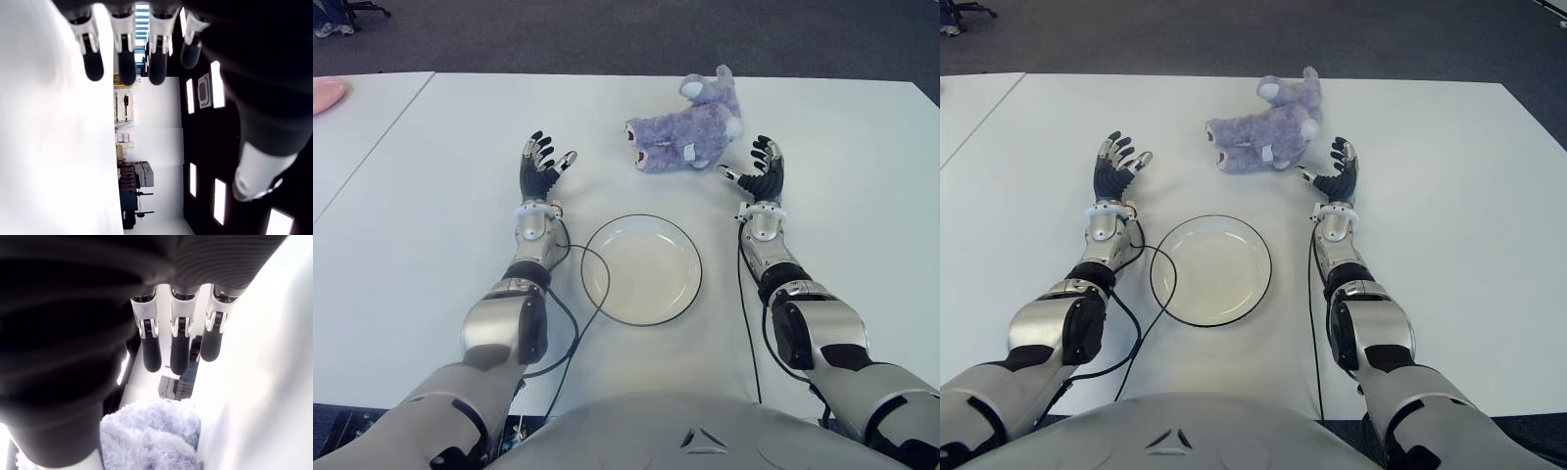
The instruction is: Put the doll into the plate.
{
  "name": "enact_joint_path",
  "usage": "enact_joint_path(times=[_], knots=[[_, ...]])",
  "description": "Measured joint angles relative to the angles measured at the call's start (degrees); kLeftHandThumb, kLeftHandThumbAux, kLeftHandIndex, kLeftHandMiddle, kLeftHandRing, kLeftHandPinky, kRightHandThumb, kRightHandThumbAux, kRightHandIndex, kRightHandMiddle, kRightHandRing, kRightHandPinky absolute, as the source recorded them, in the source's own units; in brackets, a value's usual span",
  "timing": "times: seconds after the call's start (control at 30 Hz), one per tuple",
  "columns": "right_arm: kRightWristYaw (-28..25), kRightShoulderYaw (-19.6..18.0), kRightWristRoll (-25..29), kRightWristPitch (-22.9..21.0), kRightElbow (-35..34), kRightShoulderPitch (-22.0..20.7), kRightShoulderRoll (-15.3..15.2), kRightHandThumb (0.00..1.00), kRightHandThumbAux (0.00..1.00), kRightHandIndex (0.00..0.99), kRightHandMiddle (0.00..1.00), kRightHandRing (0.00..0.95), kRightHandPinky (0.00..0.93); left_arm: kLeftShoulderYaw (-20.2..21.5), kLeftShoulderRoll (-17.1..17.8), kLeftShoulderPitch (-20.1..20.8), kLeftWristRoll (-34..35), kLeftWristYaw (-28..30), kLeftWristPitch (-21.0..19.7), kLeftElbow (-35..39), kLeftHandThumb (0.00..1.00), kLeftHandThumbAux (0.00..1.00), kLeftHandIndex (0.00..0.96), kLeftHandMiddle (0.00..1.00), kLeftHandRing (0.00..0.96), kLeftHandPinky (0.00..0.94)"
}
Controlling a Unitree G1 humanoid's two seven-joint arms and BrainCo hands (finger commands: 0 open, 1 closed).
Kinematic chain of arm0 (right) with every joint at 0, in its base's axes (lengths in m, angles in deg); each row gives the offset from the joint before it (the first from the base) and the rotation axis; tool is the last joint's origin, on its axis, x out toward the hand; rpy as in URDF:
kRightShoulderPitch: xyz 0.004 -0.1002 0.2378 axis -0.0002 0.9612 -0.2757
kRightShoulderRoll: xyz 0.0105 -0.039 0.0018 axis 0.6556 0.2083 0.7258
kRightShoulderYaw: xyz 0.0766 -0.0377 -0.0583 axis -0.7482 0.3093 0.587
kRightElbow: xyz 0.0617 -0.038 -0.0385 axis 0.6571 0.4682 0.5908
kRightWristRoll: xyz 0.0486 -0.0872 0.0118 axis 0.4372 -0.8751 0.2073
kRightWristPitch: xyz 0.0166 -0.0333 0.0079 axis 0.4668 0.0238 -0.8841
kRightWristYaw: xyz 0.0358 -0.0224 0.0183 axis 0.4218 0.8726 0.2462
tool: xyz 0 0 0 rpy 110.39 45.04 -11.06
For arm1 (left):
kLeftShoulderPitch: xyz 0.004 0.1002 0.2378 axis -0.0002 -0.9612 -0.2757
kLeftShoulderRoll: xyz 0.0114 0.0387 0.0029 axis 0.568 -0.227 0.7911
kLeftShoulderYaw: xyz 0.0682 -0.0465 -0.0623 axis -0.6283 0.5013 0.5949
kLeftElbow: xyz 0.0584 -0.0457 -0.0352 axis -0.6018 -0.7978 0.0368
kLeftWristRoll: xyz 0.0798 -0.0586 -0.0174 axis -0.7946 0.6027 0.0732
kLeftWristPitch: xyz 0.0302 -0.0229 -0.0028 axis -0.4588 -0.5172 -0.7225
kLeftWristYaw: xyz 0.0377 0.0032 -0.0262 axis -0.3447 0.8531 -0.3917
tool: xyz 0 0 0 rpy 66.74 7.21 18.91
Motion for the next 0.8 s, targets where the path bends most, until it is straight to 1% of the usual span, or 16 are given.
enact_joint_path(times=[0.23, 0.53, 0.8], knots=[[-1.0, -0.5, 0.9, 0.7, 0.1, -0.1, 0.1, 0.054, 0.913, 0.115, 0.163, 0.173, 0.203, 0.7, 0.0, -0.1, 0.0, 0.0, -0.4, 0.0, 0.0, 0.715, 0.135, 0.184, 0.173, 0.187], [0.5, -0.3, 0.8, 2.2, 0.3, -0.4, 0.4, 0.033, 0.921, 0.101, 0.156, 0.168, 0.199, 1.5, 0.0, -0.2, 0.0, 0.0, -0.6, 0.0, 0.0, 0.711, 0.135, 0.184, 0.174, 0.192], [1.3, -0.1, 0.7, 3.2, 0.6, -0.7, 0.5, 0.003, 0.905, 0.094, 0.144, 0.16, 0.187, 1.7, 0.0, -0.2, 0.0, 0.0, -0.8, 0.0, 0.0, 0.705, 0.127, 0.173, 0.166, 0.183]])
